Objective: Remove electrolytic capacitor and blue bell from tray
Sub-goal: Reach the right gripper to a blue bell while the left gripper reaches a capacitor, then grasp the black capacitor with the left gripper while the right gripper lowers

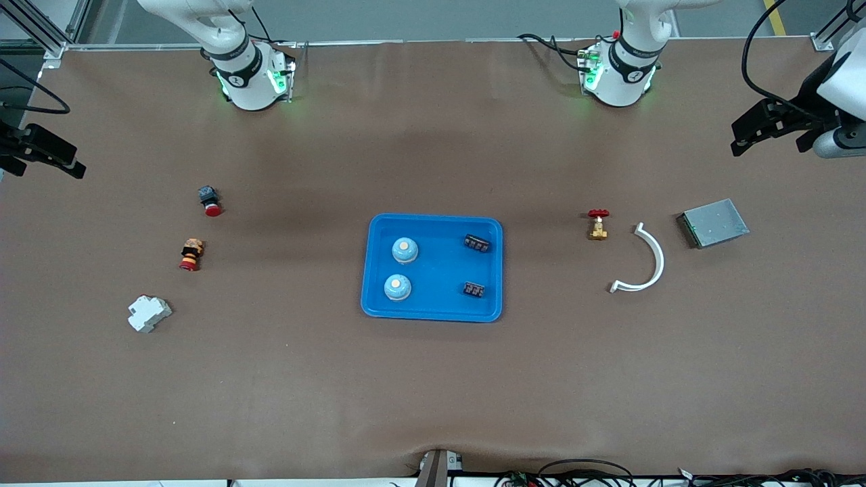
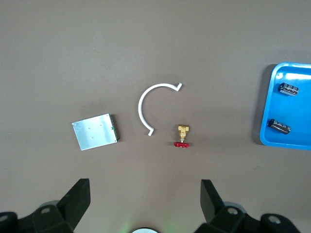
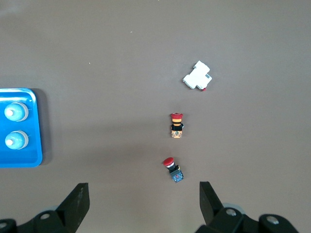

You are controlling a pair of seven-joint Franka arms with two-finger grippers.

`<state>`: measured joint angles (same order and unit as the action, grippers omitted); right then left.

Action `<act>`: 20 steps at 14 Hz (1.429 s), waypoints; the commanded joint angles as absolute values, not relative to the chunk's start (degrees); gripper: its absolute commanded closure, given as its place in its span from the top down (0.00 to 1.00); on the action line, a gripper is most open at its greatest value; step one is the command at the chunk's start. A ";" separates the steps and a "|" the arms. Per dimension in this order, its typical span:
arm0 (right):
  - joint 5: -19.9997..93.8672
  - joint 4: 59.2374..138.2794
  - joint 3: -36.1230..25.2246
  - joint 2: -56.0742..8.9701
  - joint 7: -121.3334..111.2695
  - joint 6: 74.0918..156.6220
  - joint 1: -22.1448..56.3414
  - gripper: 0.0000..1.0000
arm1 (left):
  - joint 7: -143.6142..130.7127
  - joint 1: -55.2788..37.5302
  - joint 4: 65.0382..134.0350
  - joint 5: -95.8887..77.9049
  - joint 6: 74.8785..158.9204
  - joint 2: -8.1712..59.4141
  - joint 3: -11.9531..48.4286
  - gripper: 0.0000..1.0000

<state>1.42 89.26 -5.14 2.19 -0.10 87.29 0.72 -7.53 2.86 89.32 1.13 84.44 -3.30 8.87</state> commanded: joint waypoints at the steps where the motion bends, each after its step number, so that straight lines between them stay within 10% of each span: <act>1: 0.53 88.86 -5.19 1.85 0.09 86.57 0.97 1.00 | -8.08 1.94 89.29 0.52 84.02 0.60 9.93 1.00; 10: 2.80 89.91 -4.14 0.45 10.87 87.44 5.35 1.00 | -47.77 -0.35 104.75 0.26 104.64 7.11 22.66 1.00; 20: 1.50 97.38 2.29 -11.23 41.72 107.30 22.84 1.00 | -90.32 -10.01 107.22 1.67 125.74 26.27 26.37 1.00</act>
<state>2.04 97.80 2.71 -8.62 37.91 105.73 20.64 -85.53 -9.12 106.86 1.04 121.44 24.42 26.51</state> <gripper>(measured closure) 0.000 0.000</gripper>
